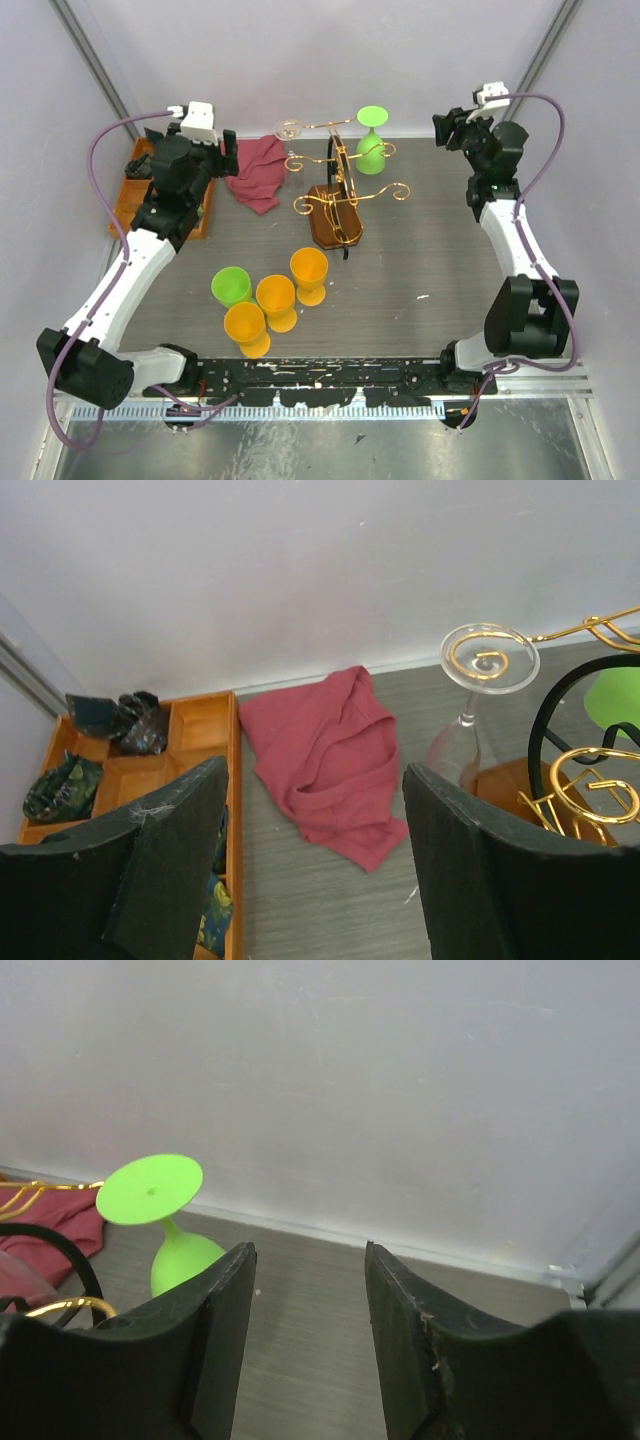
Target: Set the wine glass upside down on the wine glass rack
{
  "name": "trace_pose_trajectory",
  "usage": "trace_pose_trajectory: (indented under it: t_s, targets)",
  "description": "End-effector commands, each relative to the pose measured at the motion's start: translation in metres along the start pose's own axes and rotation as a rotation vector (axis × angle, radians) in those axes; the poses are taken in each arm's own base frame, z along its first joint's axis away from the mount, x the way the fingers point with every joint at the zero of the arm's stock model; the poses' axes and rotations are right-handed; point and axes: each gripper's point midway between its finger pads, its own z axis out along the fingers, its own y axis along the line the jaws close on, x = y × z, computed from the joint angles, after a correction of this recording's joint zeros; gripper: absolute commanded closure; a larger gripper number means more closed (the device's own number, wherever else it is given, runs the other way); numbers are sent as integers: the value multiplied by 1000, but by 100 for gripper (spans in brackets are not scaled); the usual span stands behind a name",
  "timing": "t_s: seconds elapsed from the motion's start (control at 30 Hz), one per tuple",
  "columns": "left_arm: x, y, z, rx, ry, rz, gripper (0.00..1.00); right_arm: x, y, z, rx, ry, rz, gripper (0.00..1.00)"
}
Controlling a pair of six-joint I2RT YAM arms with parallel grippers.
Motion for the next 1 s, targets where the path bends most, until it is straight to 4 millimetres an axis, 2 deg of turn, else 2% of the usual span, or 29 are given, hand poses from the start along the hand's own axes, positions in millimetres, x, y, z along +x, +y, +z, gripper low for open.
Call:
trace_pose_trajectory:
  t_s: [0.0, 0.07, 0.13, 0.27, 0.3, 0.43, 0.63, 0.97]
  targets:
    - [18, -5, -4, 38, 111, -46, 18, -3, 8, -33, 32, 155, -1, 46]
    - [18, -8, -3, 57, 114, -68, 7, -14, 21, -44, 17, 171, 0, 44]
    - [19, -11, -2, 77, 114, -97, 2, -26, 39, -51, -3, 191, -17, 43]
    - [13, -16, 0, 107, 98, -146, 0, -38, 94, -66, -80, 251, -48, 42]
    - [24, -18, 7, 108, 127, -147, 0, -42, 107, -71, -102, 251, -23, 42]
    - [31, -21, 11, 110, 157, -154, 0, -52, 154, -95, -169, 253, 89, 42]
    - [49, -26, 13, 127, 241, -150, 1, -36, 205, -126, -200, 379, 201, 42]
    - [66, -28, 13, 126, 293, -161, 0, 23, 290, -161, -265, 625, 261, 41]
